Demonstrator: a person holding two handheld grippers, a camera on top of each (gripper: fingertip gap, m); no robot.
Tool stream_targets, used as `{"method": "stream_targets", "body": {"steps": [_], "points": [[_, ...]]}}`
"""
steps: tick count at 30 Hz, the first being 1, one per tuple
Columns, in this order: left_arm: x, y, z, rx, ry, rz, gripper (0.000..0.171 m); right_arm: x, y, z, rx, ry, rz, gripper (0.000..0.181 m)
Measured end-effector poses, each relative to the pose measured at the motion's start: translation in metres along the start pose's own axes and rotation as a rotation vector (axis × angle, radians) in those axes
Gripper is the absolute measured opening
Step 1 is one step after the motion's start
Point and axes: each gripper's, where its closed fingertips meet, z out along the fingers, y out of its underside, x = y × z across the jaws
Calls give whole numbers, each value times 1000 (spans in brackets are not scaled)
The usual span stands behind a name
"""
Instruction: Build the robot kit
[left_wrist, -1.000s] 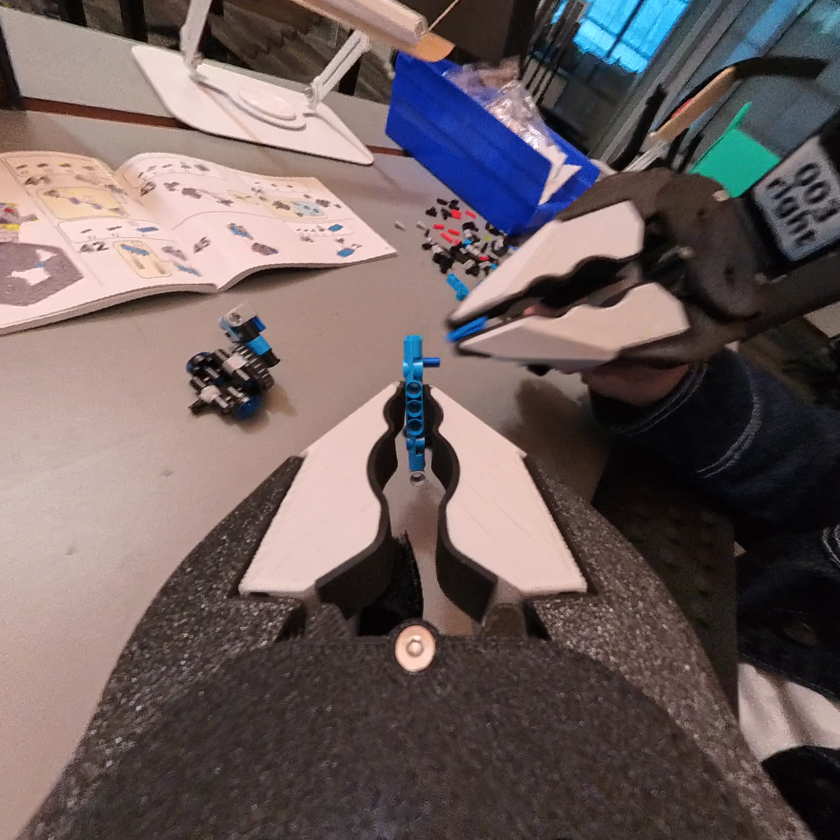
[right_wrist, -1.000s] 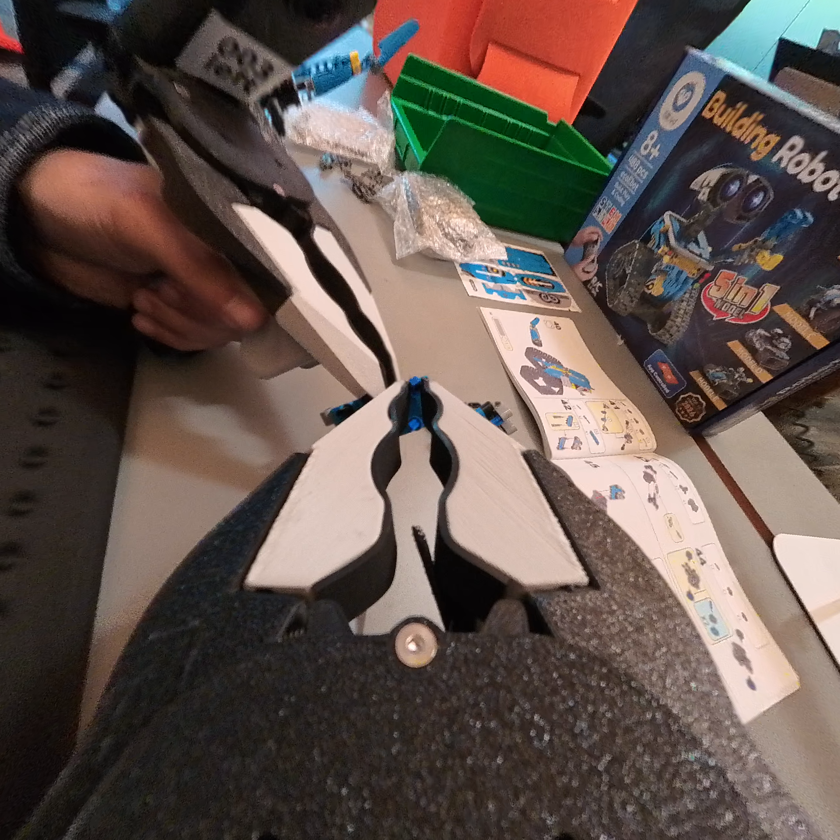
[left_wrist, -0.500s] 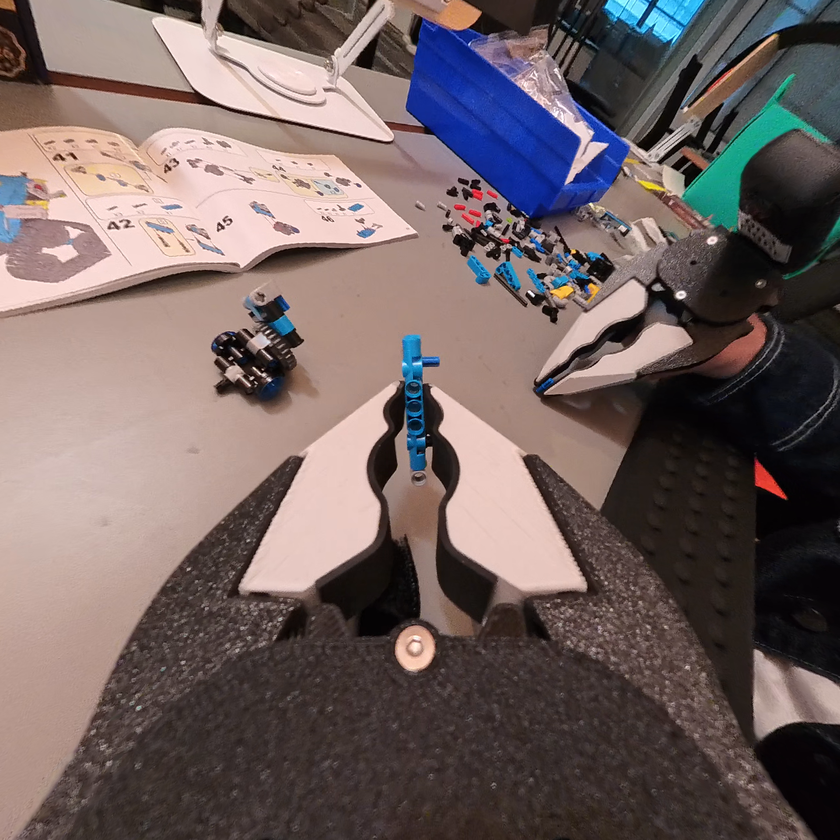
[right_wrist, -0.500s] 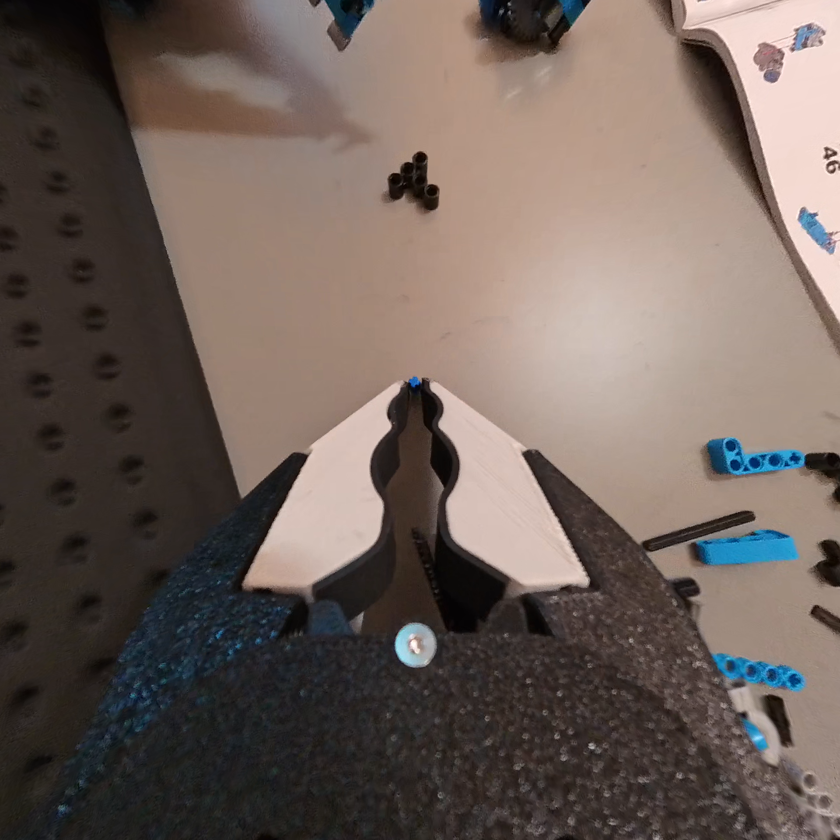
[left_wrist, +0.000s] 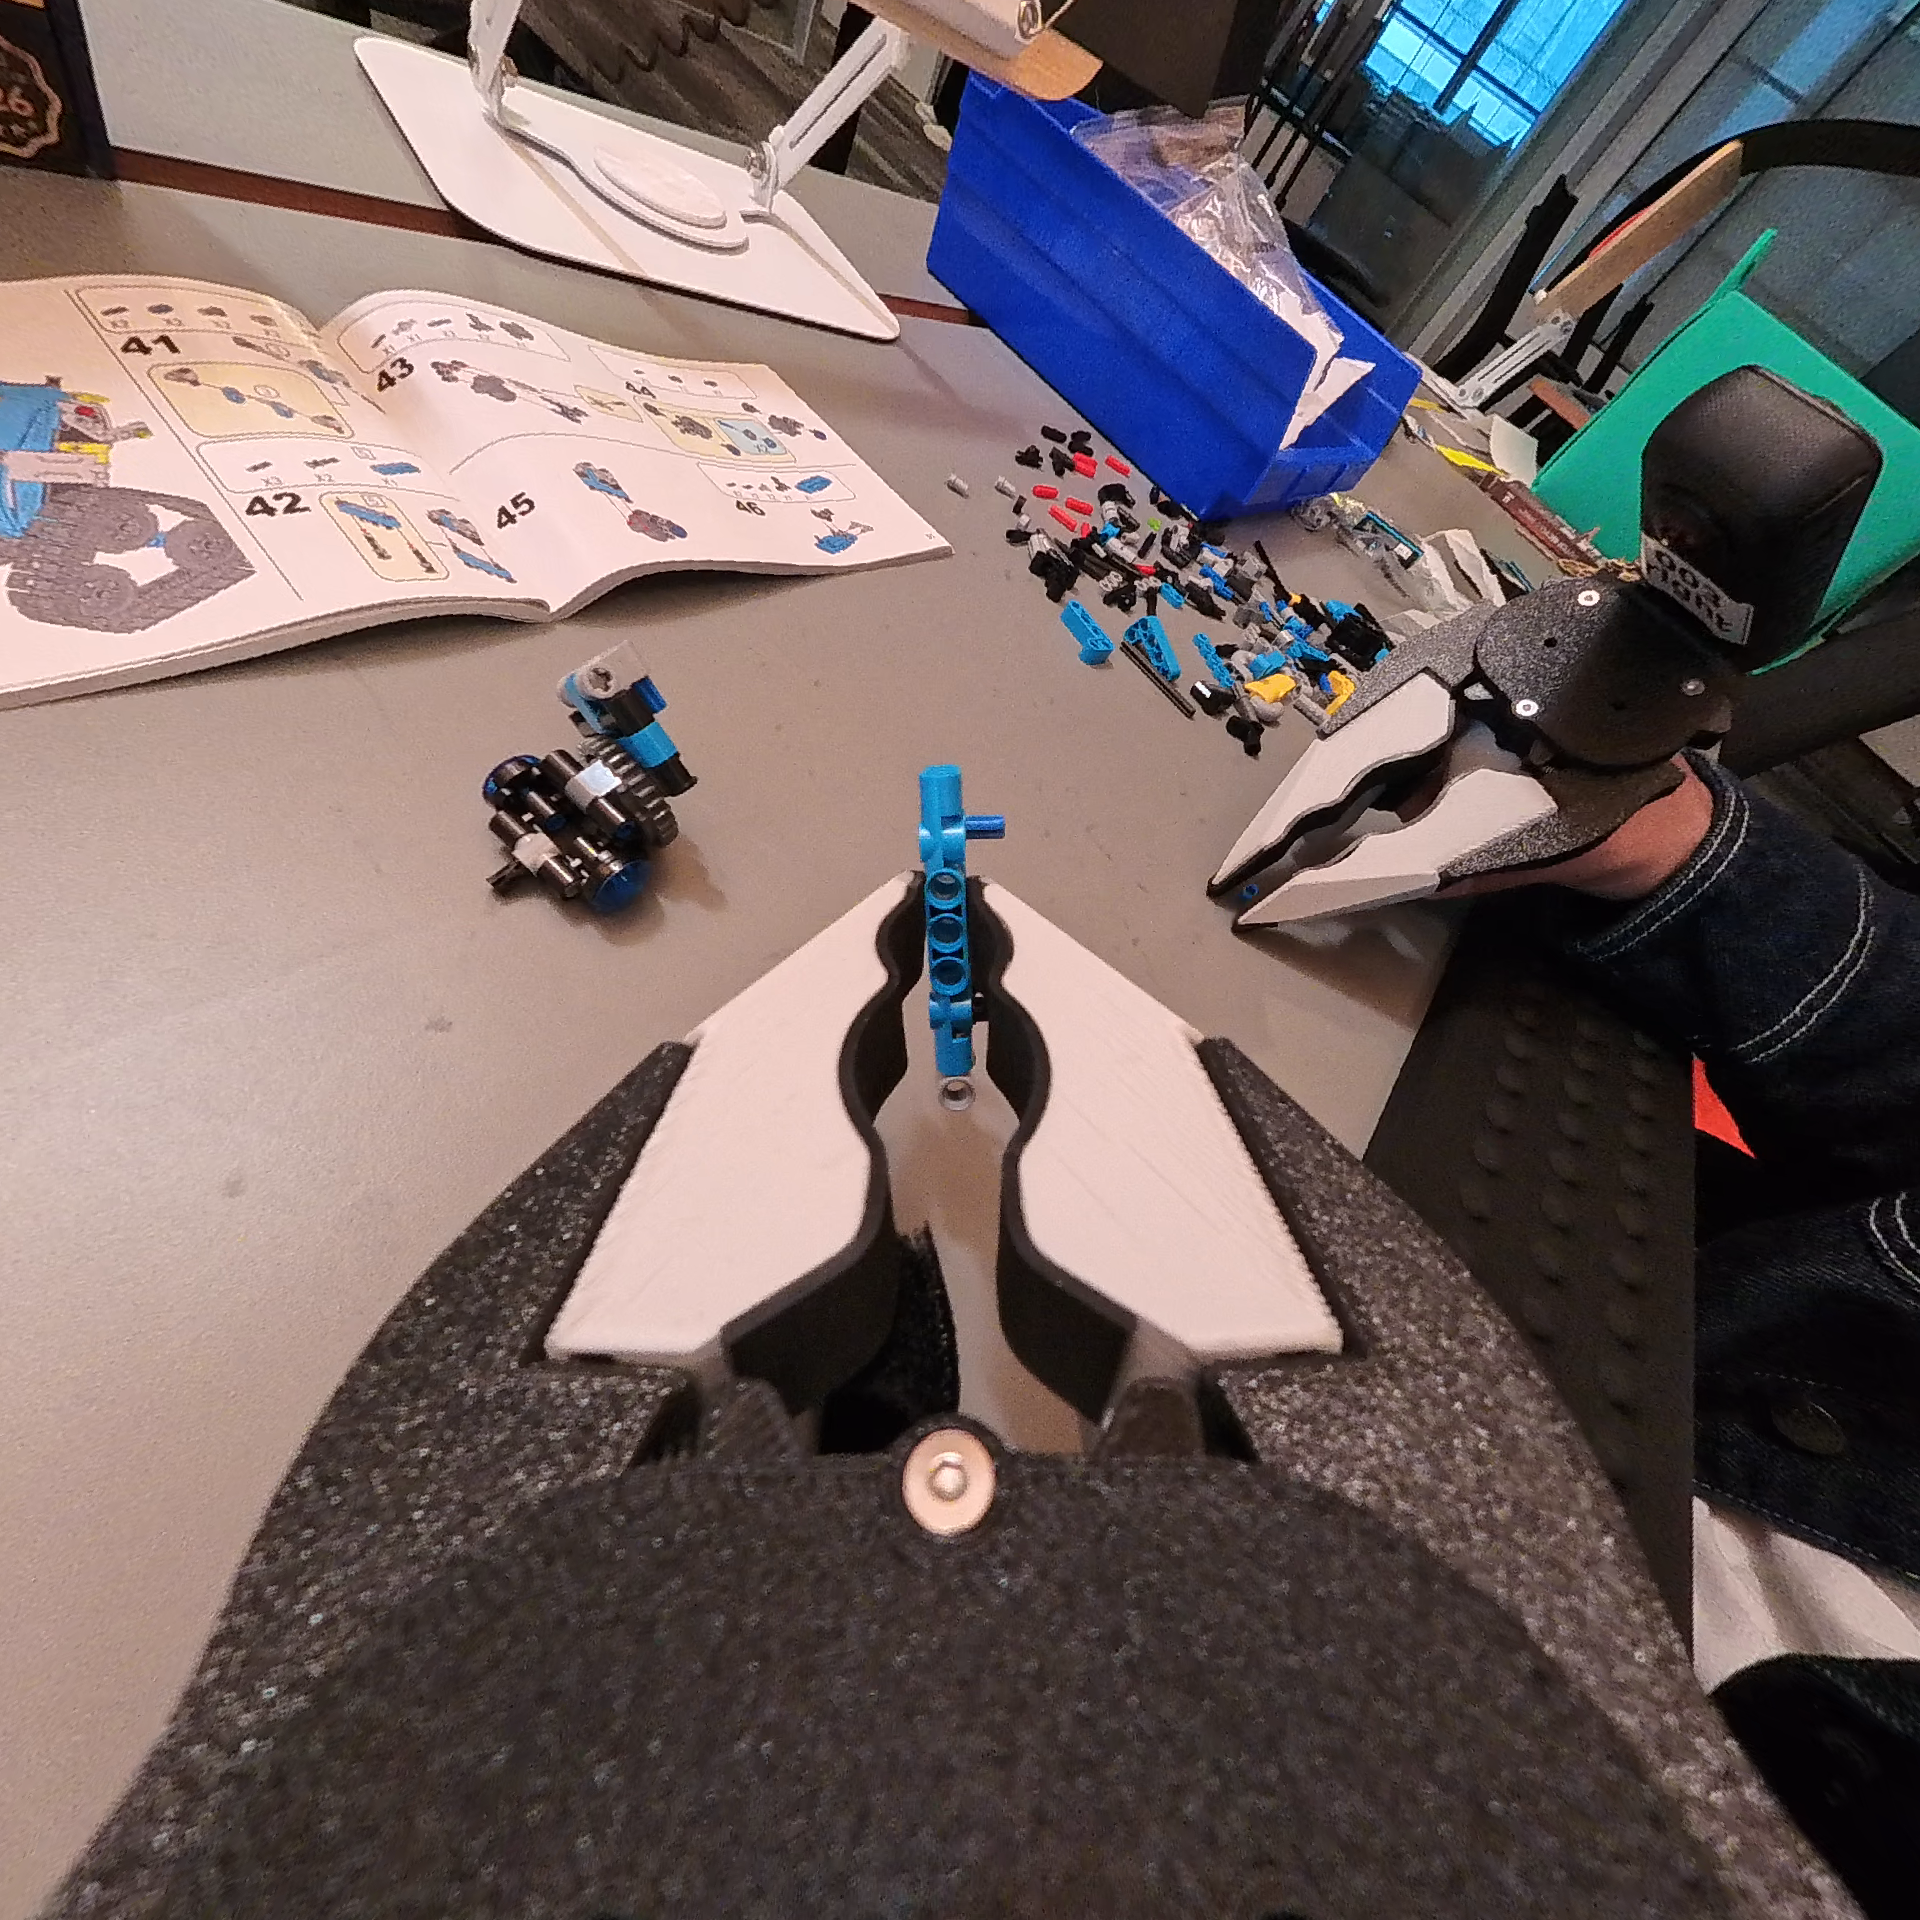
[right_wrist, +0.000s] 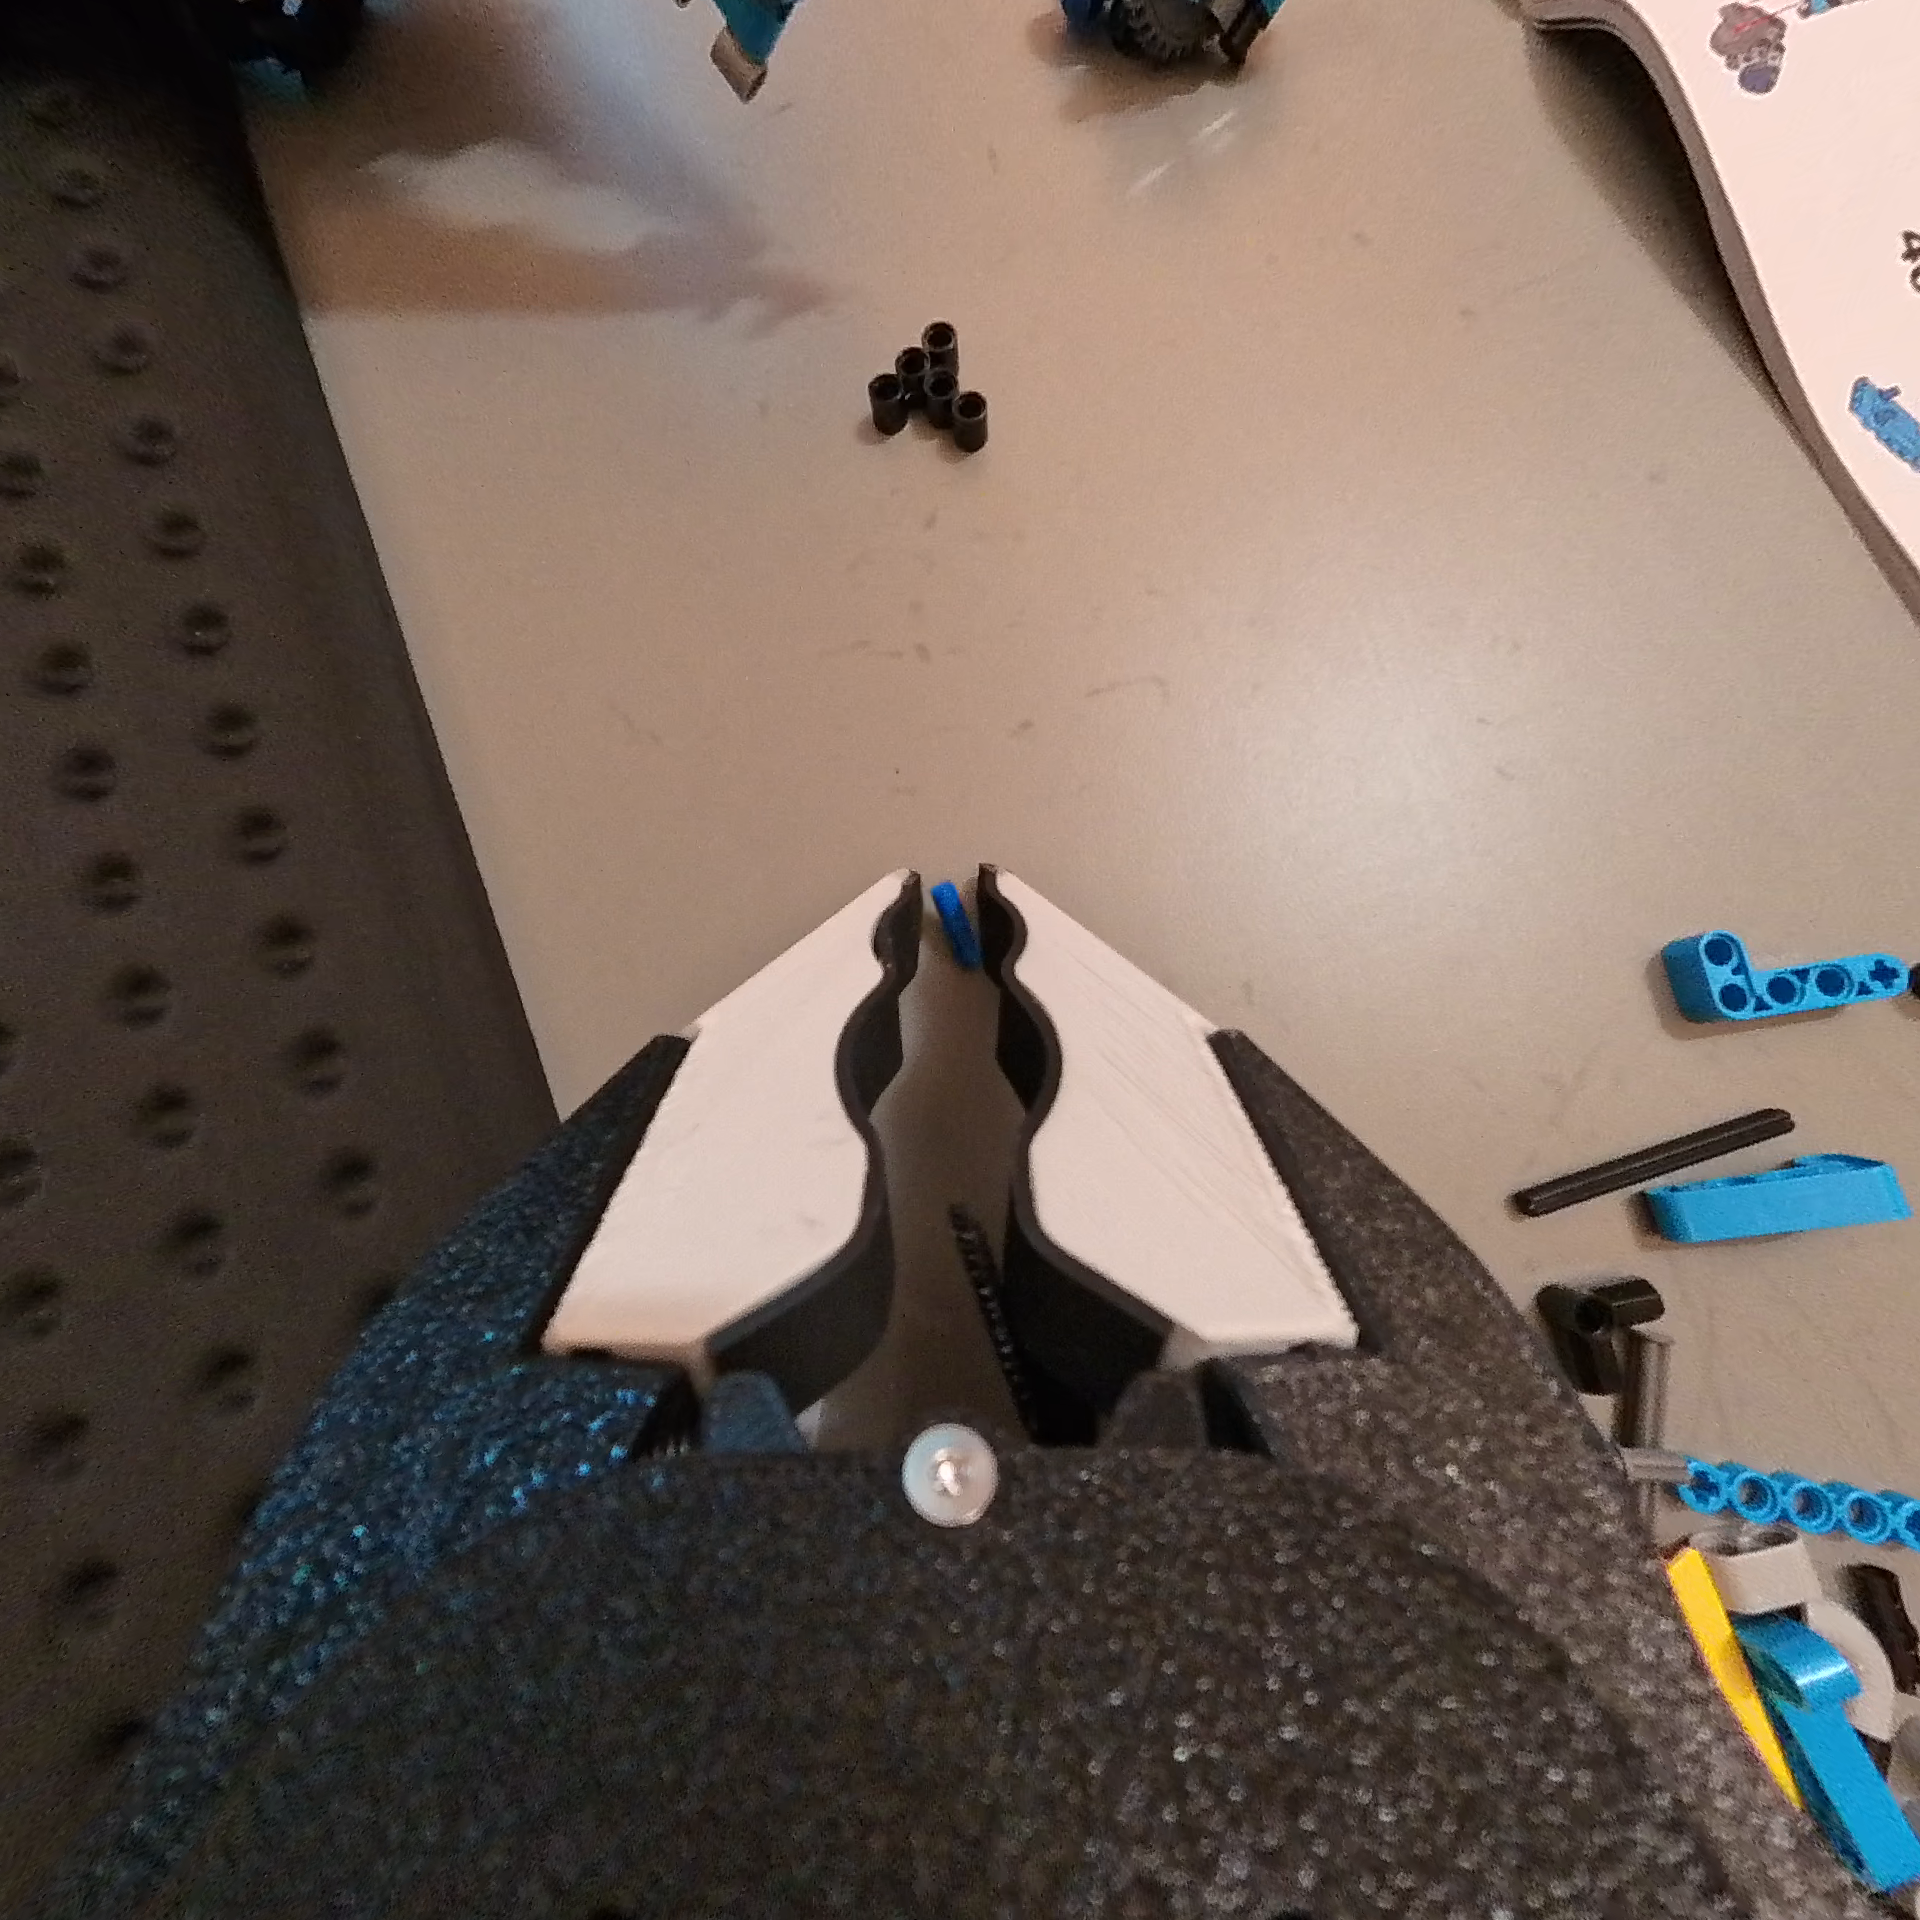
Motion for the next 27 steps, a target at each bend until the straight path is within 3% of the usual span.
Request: {"method": "stream_targets", "body": {"steps": [8, 15, 21, 27], "points": [[1, 0, 0, 0, 5, -4, 7, 0, -8, -11, 41, -19, 11, 12], [1, 0, 0, 2, 10, -11, 7, -6, 13, -18, 11, -9, 46, 14], [2, 2, 2, -9, 13, -6, 7, -11, 7, -14, 51, 4, -3, 15], [3, 4, 3, -19, 20, -9, 7, -13, 10, -7, 39, -19, -18, 5]]}}
